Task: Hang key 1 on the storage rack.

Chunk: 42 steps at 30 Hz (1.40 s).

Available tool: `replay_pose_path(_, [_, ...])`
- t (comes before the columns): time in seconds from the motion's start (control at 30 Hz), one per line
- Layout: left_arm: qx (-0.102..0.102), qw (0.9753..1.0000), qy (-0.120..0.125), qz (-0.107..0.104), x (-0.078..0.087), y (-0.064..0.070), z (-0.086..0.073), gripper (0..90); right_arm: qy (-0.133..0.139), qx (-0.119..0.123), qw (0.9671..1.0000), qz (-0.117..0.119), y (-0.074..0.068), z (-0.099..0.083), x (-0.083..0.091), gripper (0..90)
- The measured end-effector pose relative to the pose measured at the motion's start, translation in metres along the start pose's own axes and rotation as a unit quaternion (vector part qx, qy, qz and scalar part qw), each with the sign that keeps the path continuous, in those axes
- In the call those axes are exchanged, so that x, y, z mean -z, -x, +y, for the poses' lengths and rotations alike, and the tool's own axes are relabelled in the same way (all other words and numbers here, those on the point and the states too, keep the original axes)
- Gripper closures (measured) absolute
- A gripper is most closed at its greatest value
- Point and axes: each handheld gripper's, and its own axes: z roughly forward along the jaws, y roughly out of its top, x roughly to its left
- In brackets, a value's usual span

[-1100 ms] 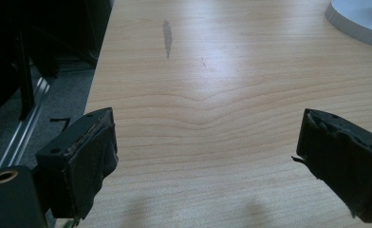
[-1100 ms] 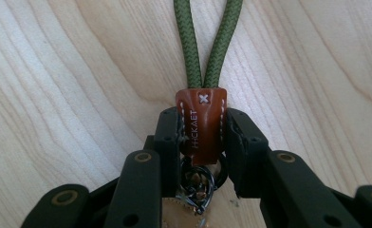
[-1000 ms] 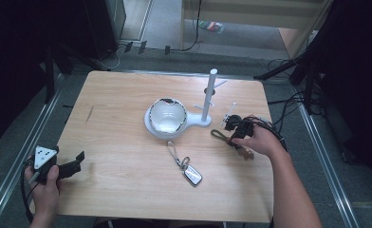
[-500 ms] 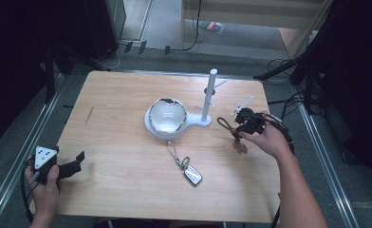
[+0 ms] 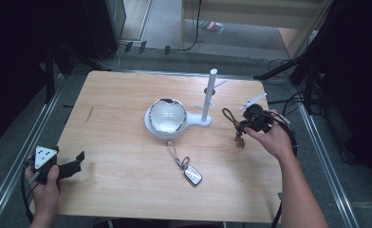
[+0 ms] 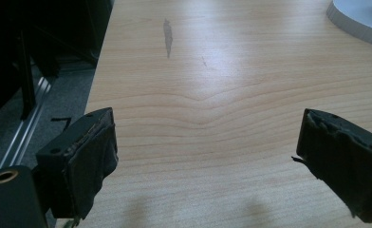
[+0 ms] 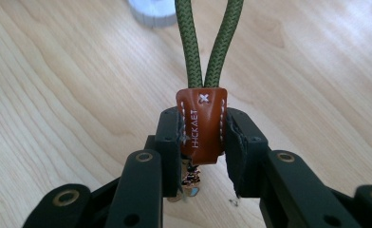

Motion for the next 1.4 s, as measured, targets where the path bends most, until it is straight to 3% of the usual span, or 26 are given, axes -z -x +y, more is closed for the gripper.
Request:
replay_pose_path(0.07, [0.0, 1.0, 0.0, 0.0, 0.0, 0.0, 0.0, 6.4, 0.02, -0.011, 0.9997, 0.004, 0.002, -0.002, 0.005, 69.2])
replay_pose_path(0.3, [0.0, 1.0, 0.0, 0.0, 0.0, 0.0, 0.0, 6.4, 0.042, -0.018, 0.9989, 0.0, 0.002, -0.004, 0.01, 69.1])
replay_pose_path(0.37, [0.0, 1.0, 0.0, 0.0, 0.0, 0.0, 0.0, 6.4, 0.064, -0.024, 0.9976, 0.0, 0.004, -0.006, 0.013, 69.1])
replay_pose_path(0.63, [0.0, 1.0, 0.001, -0.001, 0.0, 0.0, 0.0, 6.4, 0.097, -0.043, 0.9943, -0.009, 0.006, -0.008, 0.021, 69.1])
replay_pose_path(0.87, [0.0, 1.0, 0.001, -0.001, 0.0, 0.0, 0.0, 6.4, 0.132, -0.061, 0.9893, -0.012, 0.01, -0.009, 0.03, 69.1])
replay_pose_path(0.93, [0.0, 1.0, 0.001, -0.001, 0.0, 0.0, 0.0, 6.4, 0.153, -0.074, 0.9853, -0.01, 0.012, -0.01, 0.034, 69.1])
replay_pose_path(1.0, [-0.001, 1.0, 0.001, -0.001, 0.0, 0.0, 0.0, 6.4, 0.158, -0.075, 0.9845, -0.007, 0.013, -0.01, 0.035, 69.1])
replay_pose_path(1.03, [-0.001, 1.0, 0.001, -0.001, 0.0, 0.0, 0.0, 6.4, 0.17, -0.08, 0.9822, -0.009, 0.013, -0.01, 0.038, 69.1])
replay_pose_path(1.4, [0.0, 1.0, 0.001, -0.001, 0.0, 0.0, 0.0, 6.4, 0.207, -0.089, 0.9743, -0.002, 0.013, -0.002, 0.046, 69.1])
